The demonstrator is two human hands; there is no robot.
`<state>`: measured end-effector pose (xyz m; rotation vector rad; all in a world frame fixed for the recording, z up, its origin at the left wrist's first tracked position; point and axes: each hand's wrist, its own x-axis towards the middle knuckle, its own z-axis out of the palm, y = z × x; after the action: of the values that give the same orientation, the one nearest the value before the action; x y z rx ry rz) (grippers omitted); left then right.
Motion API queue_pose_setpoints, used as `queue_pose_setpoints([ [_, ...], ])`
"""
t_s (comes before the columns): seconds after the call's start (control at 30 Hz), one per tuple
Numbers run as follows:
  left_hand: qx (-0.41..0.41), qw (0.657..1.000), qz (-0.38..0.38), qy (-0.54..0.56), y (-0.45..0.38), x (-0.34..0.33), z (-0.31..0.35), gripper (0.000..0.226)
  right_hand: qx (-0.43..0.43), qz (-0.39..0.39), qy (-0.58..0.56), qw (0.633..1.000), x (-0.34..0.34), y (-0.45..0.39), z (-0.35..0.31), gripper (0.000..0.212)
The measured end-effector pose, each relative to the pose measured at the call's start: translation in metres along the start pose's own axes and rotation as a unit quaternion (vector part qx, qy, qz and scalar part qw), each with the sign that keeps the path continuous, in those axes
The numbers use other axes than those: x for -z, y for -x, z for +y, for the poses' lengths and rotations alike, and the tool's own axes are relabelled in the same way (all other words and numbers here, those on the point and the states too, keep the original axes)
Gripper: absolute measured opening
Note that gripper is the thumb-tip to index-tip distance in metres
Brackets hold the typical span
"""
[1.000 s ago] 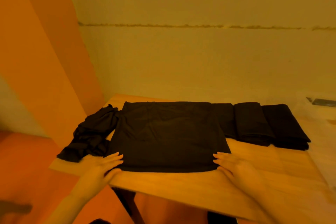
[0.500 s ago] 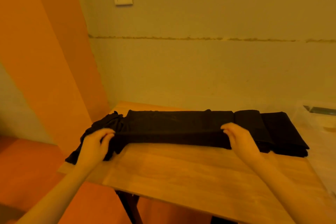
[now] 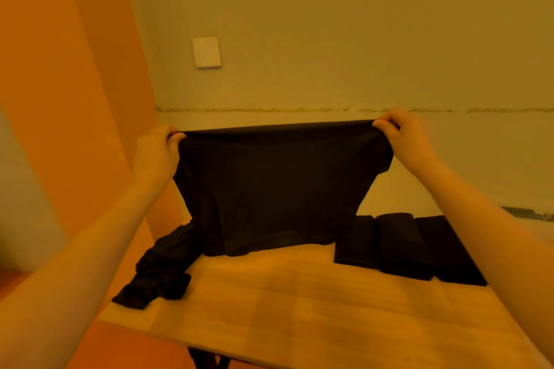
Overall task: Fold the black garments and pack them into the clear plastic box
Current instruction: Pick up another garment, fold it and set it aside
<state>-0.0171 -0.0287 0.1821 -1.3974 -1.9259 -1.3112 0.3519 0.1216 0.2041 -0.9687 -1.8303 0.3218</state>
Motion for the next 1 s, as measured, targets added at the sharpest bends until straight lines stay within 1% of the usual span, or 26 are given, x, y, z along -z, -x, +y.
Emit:
queue_pose_setpoints([
  [0.07,0.011,0.998,0.036,0.043,-0.002,0.014,0.015,0.020,0.001,0.025,-0.039,0.999,0.018,-0.002,-0.015,0.012],
  [0.17,0.047,0.990,0.071,0.113,-0.005,0.032,0.031,0.014,-0.016,0.017,-0.098,0.995,0.042,-0.001,-0.032,0.013],
  [0.23,0.067,0.983,0.081,0.153,-0.007,0.041,0.039,0.012,-0.025,0.008,-0.122,0.992,0.055,0.001,-0.038,0.017],
  [0.3,0.079,0.977,0.068,0.187,-0.011,0.043,0.043,0.014,-0.039,-0.003,-0.140,0.989,0.064,0.001,-0.039,0.019],
  [0.37,0.098,0.968,0.024,0.232,-0.014,0.039,0.043,0.020,-0.055,-0.027,-0.140,0.988,0.068,0.002,-0.035,0.018],
  [0.43,0.123,0.958,-0.042,0.255,-0.013,0.028,0.039,0.025,-0.073,-0.059,-0.123,0.988,0.066,0.003,-0.023,0.017],
  [0.57,0.154,0.951,-0.157,0.218,0.000,-0.013,0.023,0.024,-0.128,-0.128,-0.084,0.980,0.047,0.003,0.022,0.017],
  [0.7,0.204,0.916,-0.298,0.173,0.016,-0.085,-0.005,0.018,-0.175,-0.212,-0.008,0.962,0.011,0.006,0.092,0.021],
  [0.77,0.213,0.902,-0.349,0.137,0.027,-0.129,-0.021,0.015,-0.191,-0.243,0.031,0.951,-0.011,0.009,0.127,0.025],
  [0.87,0.202,0.894,-0.390,0.094,0.047,-0.192,-0.041,0.013,-0.218,-0.275,0.075,0.933,-0.047,0.012,0.175,0.026],
  [0.93,0.209,0.893,-0.391,0.079,0.057,-0.228,-0.056,0.013,-0.232,-0.284,0.091,0.926,-0.070,0.010,0.202,0.026],
  [1.0,0.230,0.895,-0.377,0.064,0.061,-0.256,-0.069,0.013,-0.242,-0.282,0.104,0.923,-0.089,0.006,0.225,0.025],
])
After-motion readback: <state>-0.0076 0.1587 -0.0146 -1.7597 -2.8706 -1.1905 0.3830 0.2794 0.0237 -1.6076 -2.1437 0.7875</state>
